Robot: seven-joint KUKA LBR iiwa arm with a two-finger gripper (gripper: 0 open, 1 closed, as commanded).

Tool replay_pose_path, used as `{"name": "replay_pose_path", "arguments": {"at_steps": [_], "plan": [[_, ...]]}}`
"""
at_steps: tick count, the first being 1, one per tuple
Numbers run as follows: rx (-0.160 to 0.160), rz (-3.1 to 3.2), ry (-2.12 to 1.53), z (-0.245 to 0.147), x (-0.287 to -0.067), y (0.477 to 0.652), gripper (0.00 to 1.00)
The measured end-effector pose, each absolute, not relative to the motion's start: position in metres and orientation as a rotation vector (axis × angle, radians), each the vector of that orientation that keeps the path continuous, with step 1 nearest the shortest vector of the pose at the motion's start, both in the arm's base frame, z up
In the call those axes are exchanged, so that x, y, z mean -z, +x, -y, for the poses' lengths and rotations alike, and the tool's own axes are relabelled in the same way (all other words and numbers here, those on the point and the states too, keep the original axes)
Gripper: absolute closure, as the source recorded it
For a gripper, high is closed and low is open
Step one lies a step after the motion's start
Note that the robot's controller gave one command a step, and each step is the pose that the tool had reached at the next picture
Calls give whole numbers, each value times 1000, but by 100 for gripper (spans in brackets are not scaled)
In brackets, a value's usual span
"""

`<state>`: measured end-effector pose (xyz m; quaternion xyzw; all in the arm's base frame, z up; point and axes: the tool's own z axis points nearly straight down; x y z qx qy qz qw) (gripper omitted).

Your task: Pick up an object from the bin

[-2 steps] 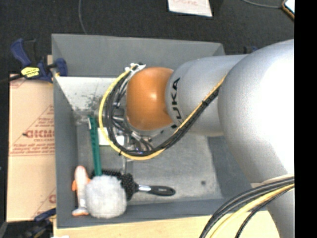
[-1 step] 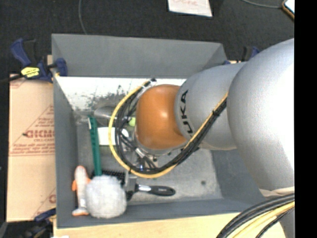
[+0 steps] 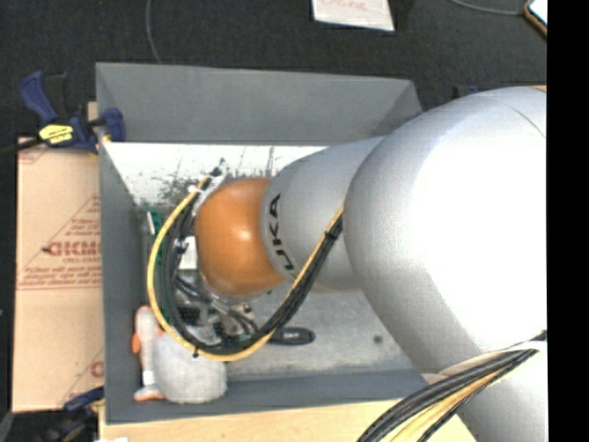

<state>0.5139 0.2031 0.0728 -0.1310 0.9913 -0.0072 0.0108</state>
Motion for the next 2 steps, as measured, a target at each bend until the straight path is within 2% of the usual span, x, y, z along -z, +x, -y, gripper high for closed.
{"name": "replay_pose_path", "arguments": {"at_steps": [1, 2], "plan": [[22, -3093, -407, -203, -73, 514, 100], [24, -3089, -409, -189, -139, 513, 100]]}}
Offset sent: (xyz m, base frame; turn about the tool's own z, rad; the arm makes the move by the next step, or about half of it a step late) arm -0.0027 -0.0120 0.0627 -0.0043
